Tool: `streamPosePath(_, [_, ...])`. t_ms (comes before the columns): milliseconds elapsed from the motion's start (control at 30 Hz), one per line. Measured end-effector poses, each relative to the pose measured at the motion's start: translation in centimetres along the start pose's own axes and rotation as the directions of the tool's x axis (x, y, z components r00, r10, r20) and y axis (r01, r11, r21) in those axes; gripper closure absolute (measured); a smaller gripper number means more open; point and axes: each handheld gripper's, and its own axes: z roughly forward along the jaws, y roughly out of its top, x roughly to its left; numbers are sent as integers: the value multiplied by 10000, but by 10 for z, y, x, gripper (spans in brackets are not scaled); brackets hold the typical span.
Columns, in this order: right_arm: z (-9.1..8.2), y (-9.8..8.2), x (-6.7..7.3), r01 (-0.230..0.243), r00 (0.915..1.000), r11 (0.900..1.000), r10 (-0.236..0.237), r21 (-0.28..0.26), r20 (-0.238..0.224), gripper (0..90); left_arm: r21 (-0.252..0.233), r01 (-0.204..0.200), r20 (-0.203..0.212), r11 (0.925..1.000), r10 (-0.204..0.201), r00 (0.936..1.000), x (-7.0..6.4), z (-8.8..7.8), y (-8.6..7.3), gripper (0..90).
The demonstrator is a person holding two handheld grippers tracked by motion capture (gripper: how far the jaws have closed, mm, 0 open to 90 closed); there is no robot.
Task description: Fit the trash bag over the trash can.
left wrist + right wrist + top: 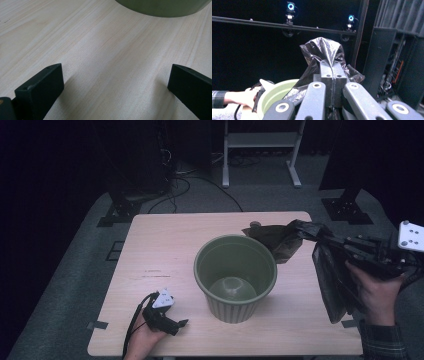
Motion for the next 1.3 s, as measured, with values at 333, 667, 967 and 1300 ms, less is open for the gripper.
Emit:
streamPosePath(333, [13,43,13,462,9964,9971,-503,-606,-684,900,-9,46,-41,10000,-46,10000,0,0,0,0])
streamPosePath(667, [22,36,23,401,9935,9983,-444,-423,-1045,900,-10,50,-40,10000,-50,10000,0,0,0,0])
streamPosePath(967, [39,4,14,-324,9887,9994,299,-152,-1466,900,-6,52,-43,10000,-52,10000,0,0,0,0])
streamPosePath(1300, [27,45,35,219,9867,9975,-323,-665,-1594,900,-12,73,-62,10000,-73,10000,0,0,0,0])
